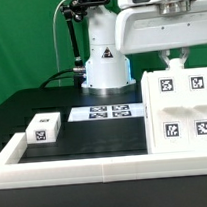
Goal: Assemble cabinet
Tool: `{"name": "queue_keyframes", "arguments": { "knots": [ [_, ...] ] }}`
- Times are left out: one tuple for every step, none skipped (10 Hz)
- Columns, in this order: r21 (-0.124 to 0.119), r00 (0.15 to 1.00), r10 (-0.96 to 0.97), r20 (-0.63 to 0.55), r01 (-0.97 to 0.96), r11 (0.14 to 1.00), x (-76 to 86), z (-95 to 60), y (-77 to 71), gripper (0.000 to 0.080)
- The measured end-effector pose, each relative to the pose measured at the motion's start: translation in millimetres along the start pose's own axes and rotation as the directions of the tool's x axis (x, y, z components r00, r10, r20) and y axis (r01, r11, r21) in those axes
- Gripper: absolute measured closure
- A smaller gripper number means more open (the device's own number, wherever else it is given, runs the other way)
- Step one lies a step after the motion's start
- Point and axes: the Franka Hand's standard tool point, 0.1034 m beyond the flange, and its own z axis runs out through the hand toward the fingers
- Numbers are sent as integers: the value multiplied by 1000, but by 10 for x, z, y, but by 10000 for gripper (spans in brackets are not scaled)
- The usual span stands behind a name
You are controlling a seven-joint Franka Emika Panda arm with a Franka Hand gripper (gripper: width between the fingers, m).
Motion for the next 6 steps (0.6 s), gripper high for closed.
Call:
{"name": "queue_keyframes", "arguments": {
  "knots": [
    [0,1000,0,4,0,1000,-28,21,4,798],
    [-1,1000,0,5,0,1000,-41,27,6,798],
    [0,1000,1,2,-1,1000,-25,-3,10,798],
    [1,1000,2,14,-2,1000,15,-52,19,798],
    [1,1000,5,17,-5,1000,97,-102,28,798],
    [1,1000,4,11,-4,1000,87,-78,24,798]
  ]
}}
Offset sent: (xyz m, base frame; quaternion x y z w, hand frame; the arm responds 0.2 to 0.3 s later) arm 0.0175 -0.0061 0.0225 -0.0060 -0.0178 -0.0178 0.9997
